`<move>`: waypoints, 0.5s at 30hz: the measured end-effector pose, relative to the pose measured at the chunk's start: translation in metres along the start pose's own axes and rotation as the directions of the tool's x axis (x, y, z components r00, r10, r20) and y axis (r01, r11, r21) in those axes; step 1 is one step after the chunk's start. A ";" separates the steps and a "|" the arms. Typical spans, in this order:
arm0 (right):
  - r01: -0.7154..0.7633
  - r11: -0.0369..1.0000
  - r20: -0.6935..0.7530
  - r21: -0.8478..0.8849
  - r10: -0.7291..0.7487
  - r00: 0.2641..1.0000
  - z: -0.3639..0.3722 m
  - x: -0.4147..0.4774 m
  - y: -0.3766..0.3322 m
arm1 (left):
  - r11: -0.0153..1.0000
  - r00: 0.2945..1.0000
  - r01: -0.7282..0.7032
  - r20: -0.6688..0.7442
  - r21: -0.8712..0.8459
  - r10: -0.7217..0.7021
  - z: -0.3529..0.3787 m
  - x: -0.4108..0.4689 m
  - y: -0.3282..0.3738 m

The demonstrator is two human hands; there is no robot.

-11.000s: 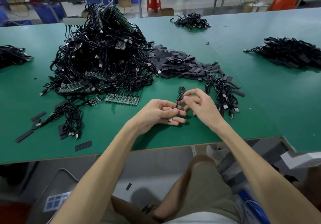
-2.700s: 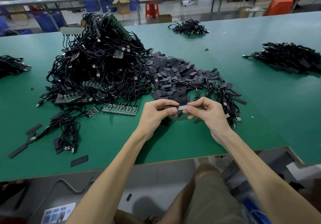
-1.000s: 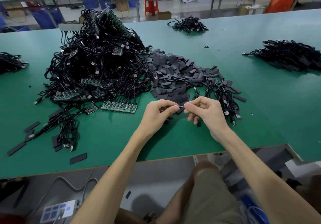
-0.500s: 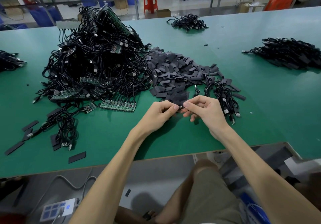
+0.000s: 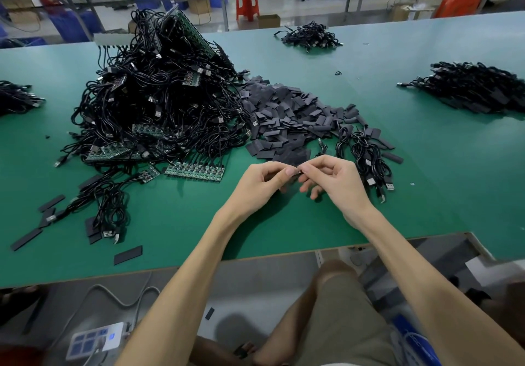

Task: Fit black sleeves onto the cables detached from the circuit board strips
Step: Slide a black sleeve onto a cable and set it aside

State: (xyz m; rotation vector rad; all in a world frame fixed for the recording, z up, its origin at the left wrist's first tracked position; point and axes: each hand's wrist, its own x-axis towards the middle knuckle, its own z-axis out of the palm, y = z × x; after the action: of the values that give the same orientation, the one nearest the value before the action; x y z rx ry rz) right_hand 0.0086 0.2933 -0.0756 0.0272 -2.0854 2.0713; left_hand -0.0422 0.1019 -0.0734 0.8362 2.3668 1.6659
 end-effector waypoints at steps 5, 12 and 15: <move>0.006 1.000 -0.058 0.030 -0.004 0.998 -0.002 0.000 -0.001 | 0.999 0.998 0.042 -0.048 -0.022 -0.043 0.000 0.002 -0.005; -0.007 1.000 -0.026 0.009 0.007 1.000 -0.001 0.000 0.000 | 0.999 0.998 0.033 -0.055 -0.014 -0.034 0.001 0.001 -0.003; -0.009 1.000 -0.011 0.006 0.009 1.000 -0.001 0.000 0.000 | 0.999 0.998 0.037 -0.047 -0.018 -0.038 0.001 0.001 -0.002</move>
State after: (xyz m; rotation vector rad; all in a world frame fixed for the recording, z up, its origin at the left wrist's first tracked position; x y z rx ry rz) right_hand 0.0091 0.2939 -0.0755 0.0075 -2.0761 2.0782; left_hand -0.0429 0.1027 -0.0756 0.7530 2.3797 1.7076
